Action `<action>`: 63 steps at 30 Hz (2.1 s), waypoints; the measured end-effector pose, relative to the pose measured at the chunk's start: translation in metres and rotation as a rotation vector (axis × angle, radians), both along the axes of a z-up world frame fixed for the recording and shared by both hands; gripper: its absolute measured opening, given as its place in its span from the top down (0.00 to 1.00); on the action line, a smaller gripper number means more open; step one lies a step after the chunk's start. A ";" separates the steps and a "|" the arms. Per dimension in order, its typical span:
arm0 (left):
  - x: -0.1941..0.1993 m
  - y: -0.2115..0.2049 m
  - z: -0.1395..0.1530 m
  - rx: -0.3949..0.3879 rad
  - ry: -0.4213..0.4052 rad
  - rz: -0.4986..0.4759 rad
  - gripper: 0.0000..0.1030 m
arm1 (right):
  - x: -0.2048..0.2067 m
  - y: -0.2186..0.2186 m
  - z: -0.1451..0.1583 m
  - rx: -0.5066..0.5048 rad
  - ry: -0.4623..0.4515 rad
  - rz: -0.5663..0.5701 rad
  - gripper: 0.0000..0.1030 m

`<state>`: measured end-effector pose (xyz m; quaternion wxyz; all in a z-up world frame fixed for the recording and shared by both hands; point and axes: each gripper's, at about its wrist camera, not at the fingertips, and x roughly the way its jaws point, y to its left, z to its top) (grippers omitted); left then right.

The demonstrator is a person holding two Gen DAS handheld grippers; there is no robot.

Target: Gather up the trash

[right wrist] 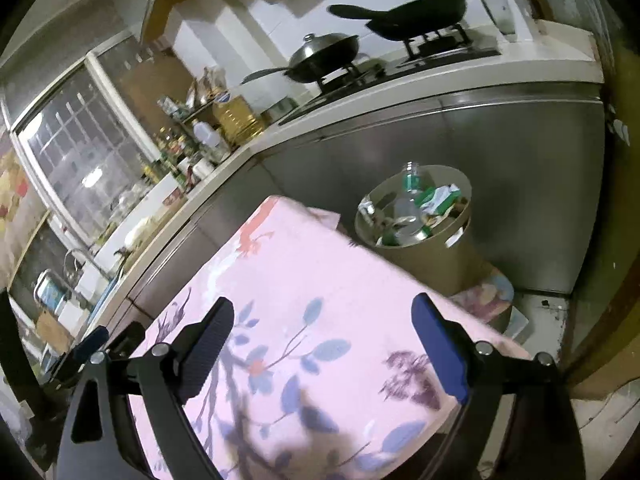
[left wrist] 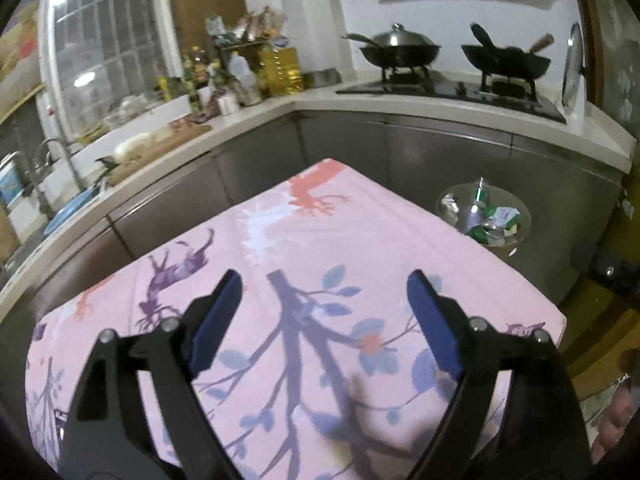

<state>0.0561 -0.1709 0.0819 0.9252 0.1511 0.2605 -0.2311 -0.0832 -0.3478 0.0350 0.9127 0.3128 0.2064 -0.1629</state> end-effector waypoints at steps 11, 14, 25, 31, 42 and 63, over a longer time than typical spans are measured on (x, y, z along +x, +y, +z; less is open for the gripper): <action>-0.022 0.055 0.012 -0.087 -0.012 0.067 0.10 | -0.013 0.055 0.019 -0.083 0.022 0.055 0.14; -0.025 0.063 0.014 -0.096 -0.015 0.080 0.09 | -0.018 0.061 0.023 -0.085 0.011 0.061 0.14; -0.038 0.079 0.027 -0.098 -0.079 0.131 0.06 | -0.028 0.075 0.036 -0.085 -0.023 0.092 0.14; -0.044 0.081 0.030 -0.084 -0.109 0.145 0.06 | -0.034 0.078 0.041 -0.090 -0.042 0.088 0.14; -0.048 0.079 0.031 -0.055 -0.138 0.164 0.06 | -0.040 0.076 0.045 -0.085 -0.053 0.078 0.14; -0.050 0.077 0.036 -0.035 -0.165 0.187 0.06 | -0.042 0.077 0.044 -0.083 -0.051 0.081 0.14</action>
